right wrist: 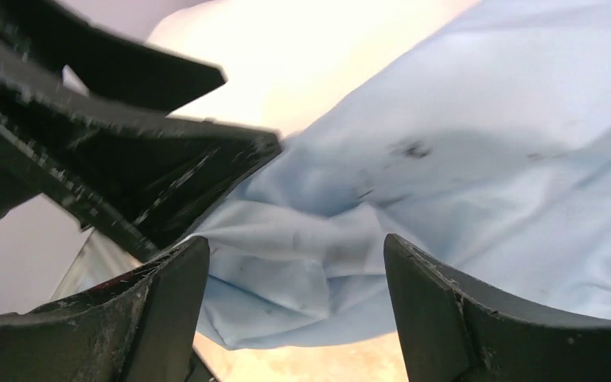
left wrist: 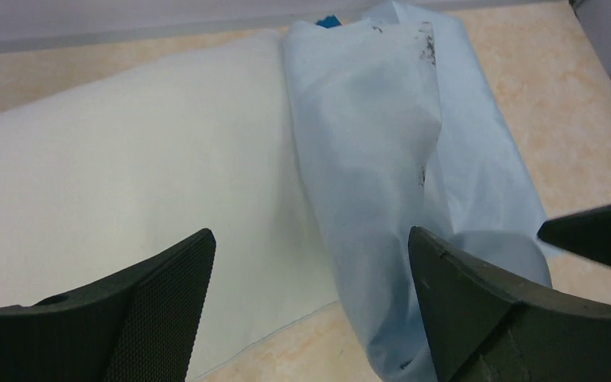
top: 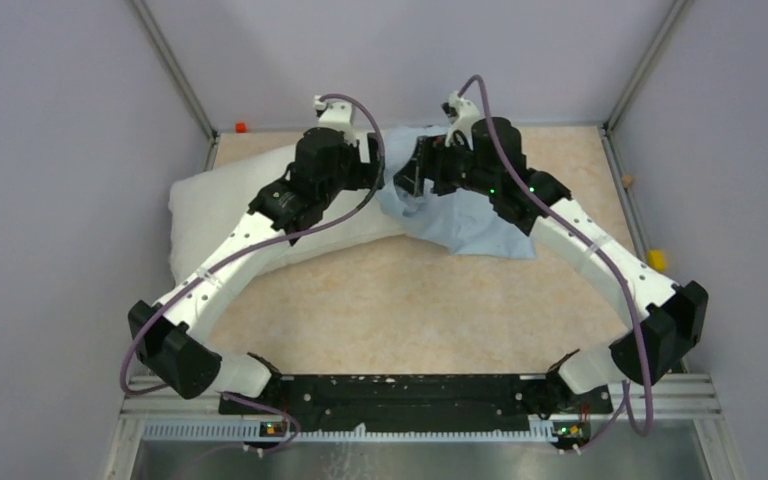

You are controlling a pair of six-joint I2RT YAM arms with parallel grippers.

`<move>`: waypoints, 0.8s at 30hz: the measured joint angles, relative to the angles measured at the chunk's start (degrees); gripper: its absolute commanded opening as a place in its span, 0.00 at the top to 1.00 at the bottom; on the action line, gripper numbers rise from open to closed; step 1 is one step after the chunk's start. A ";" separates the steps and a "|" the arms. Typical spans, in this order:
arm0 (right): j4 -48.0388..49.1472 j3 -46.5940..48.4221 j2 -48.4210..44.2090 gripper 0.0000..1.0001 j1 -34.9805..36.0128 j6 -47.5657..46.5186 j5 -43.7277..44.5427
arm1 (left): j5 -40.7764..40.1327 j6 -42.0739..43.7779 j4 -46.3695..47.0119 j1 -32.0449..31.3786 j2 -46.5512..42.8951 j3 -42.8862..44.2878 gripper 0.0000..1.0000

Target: Put the pillow into the pillowcase

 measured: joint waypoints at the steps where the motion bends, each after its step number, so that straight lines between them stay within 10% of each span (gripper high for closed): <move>1: -0.26 -0.94 -1.05 0.21 -1.49 -0.04 0.66 | 1.53 0.04 0.00 0.00 1.27 0.13 0.05; 24: -1.97 -21.64 -7.45 0.22 -26.32 2.67 13.55 | 20.26 5.66 -1.05 -2.19 11.06 10.93 0.01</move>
